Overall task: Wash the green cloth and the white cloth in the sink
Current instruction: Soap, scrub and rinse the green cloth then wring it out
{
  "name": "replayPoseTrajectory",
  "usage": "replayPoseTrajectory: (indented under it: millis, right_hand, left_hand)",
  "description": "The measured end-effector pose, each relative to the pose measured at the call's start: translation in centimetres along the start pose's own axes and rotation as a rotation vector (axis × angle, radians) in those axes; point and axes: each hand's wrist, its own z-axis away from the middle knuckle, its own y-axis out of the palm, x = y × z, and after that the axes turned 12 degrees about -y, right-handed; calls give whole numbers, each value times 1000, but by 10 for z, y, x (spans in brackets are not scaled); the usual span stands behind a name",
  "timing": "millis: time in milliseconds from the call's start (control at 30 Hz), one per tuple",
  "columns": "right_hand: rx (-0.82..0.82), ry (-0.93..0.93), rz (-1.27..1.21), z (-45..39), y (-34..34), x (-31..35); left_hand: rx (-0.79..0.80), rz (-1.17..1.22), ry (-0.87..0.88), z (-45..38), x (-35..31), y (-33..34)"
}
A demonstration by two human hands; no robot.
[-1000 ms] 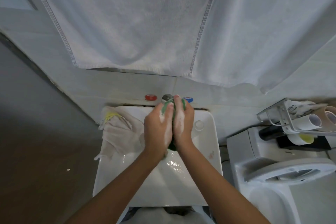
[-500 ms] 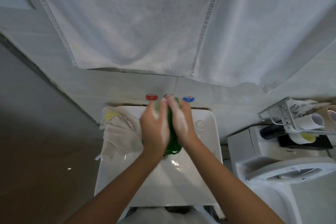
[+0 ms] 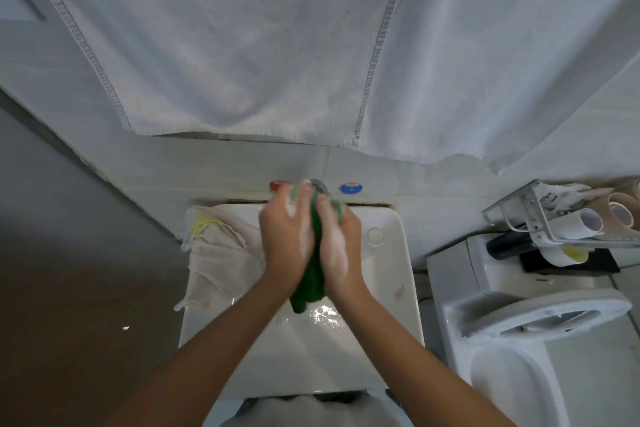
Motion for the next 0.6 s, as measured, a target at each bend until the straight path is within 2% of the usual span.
replayPoseTrajectory:
  millis: [67,100,233,367,433,533,600]
  right_hand:
    - [83,-5,28,6,-3,0]
    - [74,4,55,-1,-6,-1]
    - [-144,72,30,-22,-11,-8]
    - [-8,-6,49,4,0,-4]
    - [2,-7,67,-9,-3,-1]
    - [-86,20,41,-23,-4,2]
    - [-17,-12,16,-10,1,3]
  left_hand:
    - [-22,5,-31,-6,6,-3]
    - [-17,-14,-1,3,10,-3]
    - [103,-64,122,39,5,2]
    - [-50,-17,-1,-3,1,0]
    - [-23,-2,43,8,6,1]
    - [80,8,80,25,0,2]
    - [9,4,48,5,-4,1]
